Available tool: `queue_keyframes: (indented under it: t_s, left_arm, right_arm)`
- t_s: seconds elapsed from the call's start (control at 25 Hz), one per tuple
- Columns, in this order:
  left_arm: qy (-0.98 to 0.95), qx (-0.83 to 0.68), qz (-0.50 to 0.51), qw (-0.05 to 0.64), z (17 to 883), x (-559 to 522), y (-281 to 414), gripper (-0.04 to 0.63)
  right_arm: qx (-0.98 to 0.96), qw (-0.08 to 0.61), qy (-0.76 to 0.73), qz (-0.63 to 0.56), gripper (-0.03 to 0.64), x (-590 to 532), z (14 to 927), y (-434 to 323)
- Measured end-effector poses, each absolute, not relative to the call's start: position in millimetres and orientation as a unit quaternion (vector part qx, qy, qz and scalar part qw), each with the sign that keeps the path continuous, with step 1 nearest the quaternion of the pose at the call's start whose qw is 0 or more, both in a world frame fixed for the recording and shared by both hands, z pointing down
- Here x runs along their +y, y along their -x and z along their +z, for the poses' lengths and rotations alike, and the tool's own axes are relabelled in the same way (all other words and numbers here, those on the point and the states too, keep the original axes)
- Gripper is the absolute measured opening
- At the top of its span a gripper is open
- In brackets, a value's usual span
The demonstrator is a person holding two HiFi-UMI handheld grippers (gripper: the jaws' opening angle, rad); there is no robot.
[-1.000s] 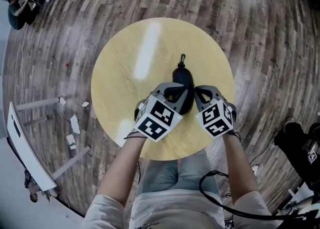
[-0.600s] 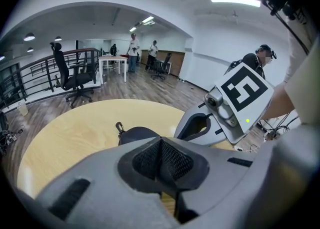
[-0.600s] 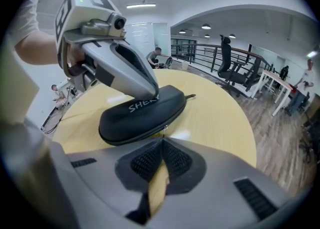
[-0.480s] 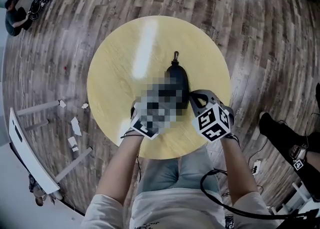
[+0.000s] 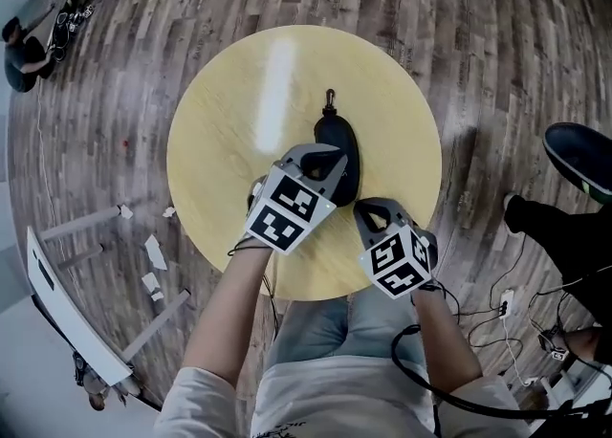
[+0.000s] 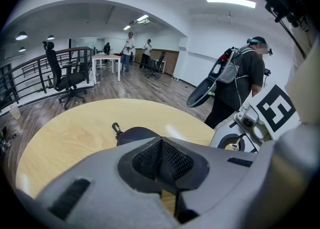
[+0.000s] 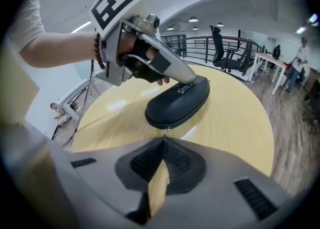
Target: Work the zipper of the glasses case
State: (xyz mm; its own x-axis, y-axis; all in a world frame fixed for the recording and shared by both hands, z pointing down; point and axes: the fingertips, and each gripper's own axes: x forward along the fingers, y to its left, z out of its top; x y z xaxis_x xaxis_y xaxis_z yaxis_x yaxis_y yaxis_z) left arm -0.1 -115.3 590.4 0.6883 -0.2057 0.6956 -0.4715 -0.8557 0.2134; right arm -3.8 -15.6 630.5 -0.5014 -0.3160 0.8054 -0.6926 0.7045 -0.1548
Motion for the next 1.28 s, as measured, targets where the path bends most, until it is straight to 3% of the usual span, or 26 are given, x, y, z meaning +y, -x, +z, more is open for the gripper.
queue_keyframes:
  t_s: [0.72,1.28]
  left_arm:
    - [-0.911,-0.133,0.348,0.177,591.8,-110.4,1.5,0.006]
    - [-0.913,-0.125,0.345,0.177,592.0,-110.8,1.9,0.006]
  right_arm:
    - [-0.781,0.324,-0.418,0.333,0.000,-12.4,633.2,64.1]
    - [-0.706,0.201,-0.543,0.408,0.002,-25.9,638.2,81.2]
